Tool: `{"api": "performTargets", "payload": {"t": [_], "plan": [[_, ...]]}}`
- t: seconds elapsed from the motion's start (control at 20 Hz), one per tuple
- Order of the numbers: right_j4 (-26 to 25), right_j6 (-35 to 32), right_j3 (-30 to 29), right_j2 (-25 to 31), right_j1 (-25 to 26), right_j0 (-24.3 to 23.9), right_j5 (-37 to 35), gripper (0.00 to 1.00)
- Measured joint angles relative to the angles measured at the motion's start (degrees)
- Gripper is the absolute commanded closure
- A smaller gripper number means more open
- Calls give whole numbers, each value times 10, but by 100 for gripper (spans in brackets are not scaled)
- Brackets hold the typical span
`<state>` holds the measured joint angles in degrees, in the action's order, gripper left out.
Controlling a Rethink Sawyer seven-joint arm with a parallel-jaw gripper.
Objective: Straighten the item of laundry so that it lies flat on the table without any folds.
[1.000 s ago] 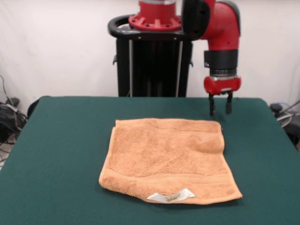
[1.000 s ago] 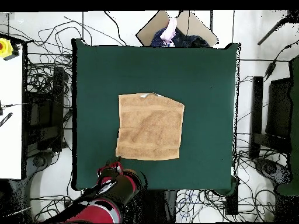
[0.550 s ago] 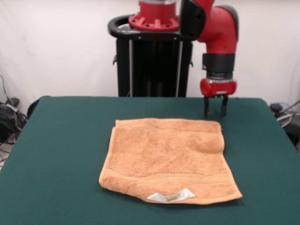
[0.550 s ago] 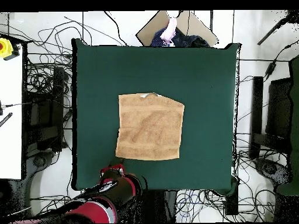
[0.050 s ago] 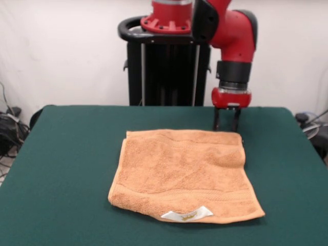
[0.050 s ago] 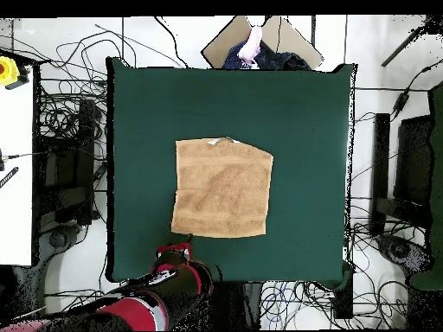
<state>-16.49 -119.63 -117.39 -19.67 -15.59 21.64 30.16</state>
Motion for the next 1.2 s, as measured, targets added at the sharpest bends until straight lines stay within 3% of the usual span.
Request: {"api": "performTargets", "payload": {"t": [0.45, 1.2], "plan": [[-5, 0, 10, -45, 14, 39, 0, 0], [-87, 0, 37, -62, 13, 44, -23, 0]]}}
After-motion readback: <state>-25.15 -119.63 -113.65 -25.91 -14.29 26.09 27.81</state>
